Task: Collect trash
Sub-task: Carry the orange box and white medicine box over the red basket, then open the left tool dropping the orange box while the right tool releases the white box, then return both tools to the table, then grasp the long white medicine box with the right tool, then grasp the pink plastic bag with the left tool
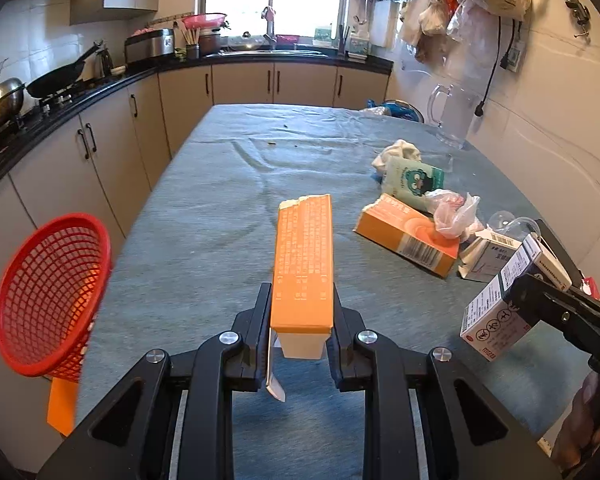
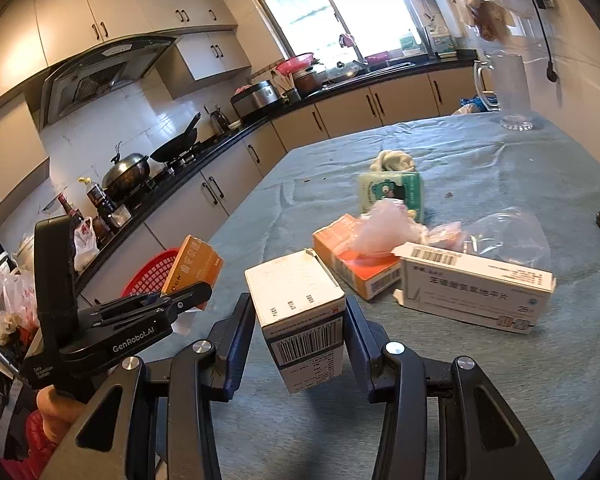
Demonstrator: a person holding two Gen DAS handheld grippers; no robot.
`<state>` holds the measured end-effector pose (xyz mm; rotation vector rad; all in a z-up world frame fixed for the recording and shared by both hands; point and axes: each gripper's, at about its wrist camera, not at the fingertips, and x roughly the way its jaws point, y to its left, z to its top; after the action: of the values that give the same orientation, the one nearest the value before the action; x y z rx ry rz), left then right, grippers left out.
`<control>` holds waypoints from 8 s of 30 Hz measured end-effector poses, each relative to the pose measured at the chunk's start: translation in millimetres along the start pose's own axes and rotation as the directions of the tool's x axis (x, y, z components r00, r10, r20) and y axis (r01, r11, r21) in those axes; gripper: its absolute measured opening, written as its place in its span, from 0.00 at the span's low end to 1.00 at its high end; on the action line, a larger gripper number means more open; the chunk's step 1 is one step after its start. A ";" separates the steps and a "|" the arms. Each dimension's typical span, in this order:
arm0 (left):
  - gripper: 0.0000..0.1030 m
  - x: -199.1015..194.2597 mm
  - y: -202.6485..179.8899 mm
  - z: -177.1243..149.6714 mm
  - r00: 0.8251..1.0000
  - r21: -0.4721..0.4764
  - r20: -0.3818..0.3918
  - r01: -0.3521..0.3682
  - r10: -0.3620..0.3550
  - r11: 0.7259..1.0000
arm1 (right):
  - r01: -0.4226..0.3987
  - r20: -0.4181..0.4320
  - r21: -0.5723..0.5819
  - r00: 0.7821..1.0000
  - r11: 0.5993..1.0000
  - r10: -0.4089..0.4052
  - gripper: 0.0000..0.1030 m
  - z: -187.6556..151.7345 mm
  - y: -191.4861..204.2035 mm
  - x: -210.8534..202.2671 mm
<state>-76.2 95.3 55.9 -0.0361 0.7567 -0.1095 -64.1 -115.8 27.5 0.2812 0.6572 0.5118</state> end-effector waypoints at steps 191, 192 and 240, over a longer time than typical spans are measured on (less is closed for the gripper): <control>0.43 16.1 -30.8 2.1 0.995 0.074 -0.078 0.066 -0.060 0.995 | -0.051 -0.314 -0.078 0.949 0.996 0.024 0.79 -5.4 -82.7 13.7; 0.43 16.4 -29.1 2.3 0.995 0.069 -0.078 0.067 -0.061 0.995 | -0.078 -0.326 -0.098 0.944 0.992 0.042 0.79 -9.6 -74.2 12.1; 0.35 107.6 -133.3 65.4 0.927 0.120 -0.232 0.328 -0.294 0.937 | 0.037 0.024 0.135 0.999 0.990 -0.040 0.55 22.9 -102.7 -76.3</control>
<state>34.9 -49.6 39.5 0.0054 0.9490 -0.4836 -63.7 -244.9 42.2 0.4006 0.6710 0.4270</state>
